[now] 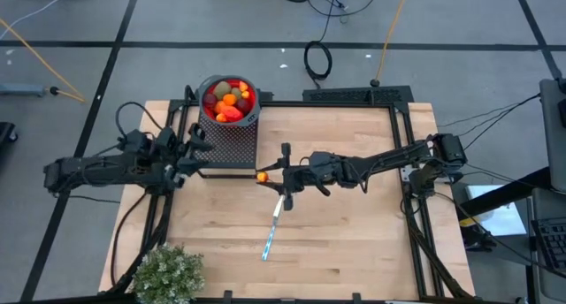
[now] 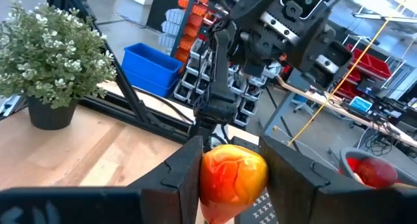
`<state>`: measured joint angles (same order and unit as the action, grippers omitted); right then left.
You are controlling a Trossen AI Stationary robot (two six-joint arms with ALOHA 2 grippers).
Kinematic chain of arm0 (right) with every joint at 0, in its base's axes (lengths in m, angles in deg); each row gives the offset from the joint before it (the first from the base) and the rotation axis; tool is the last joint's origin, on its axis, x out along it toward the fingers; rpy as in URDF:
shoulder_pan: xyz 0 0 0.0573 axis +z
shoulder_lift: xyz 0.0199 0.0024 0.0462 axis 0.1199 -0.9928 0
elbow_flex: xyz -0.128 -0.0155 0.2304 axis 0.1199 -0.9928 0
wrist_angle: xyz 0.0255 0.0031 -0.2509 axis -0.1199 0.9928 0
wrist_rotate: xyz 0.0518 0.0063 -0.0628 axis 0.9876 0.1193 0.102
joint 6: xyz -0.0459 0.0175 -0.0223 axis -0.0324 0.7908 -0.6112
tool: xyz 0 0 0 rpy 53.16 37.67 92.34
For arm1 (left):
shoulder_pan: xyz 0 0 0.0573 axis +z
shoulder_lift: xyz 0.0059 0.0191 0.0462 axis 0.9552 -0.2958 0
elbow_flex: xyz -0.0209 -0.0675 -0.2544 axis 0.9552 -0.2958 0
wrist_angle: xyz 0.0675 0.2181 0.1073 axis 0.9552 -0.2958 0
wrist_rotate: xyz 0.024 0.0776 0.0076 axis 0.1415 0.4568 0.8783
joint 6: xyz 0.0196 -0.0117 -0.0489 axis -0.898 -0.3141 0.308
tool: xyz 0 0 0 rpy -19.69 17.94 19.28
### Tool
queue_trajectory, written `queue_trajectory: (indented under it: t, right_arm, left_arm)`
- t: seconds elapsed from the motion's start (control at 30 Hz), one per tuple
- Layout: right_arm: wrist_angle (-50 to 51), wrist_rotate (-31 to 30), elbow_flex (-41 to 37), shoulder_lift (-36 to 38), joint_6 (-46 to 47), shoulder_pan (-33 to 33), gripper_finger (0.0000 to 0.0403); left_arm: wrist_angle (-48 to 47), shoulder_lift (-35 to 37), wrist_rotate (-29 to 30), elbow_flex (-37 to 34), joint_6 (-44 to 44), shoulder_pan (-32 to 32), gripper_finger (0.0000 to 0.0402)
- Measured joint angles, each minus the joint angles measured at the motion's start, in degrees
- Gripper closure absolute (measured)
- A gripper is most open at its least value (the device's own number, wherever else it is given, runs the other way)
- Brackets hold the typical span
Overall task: Pick & Place Fruit
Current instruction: Put the orange pear into the red strainer bowl on the shelf
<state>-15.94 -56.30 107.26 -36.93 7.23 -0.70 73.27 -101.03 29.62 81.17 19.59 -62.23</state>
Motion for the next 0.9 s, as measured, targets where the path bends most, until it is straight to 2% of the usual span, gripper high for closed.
queue_trajectory:
  t: [0.17,0.4,0.63,0.9]
  right_arm:
    - [-2.0,0.6,0.0,0.0,0.1,-0.3,0.0266]
    - [-3.5,7.2,0.0,0.0,6.8,-0.9,0.0266]
    - [-4.1,16.8,0.0,1.6,19.8,-3.5,0.0266]
    - [-4.3,29.2,0.1,4.1,38.8,-7.7,0.0266]
  left_arm:
    - [3.0,-5.9,1.3,2.6,-10.2,0.0,0.0193]
    - [1.6,-12.2,1.0,9.2,-18.0,-2.2,0.0192]
    - [-11.1,-18.1,1.4,19.1,-25.4,-7.3,0.0192]
    - [-25.5,-26.0,8.7,30.0,-32.6,-13.2,0.0192]
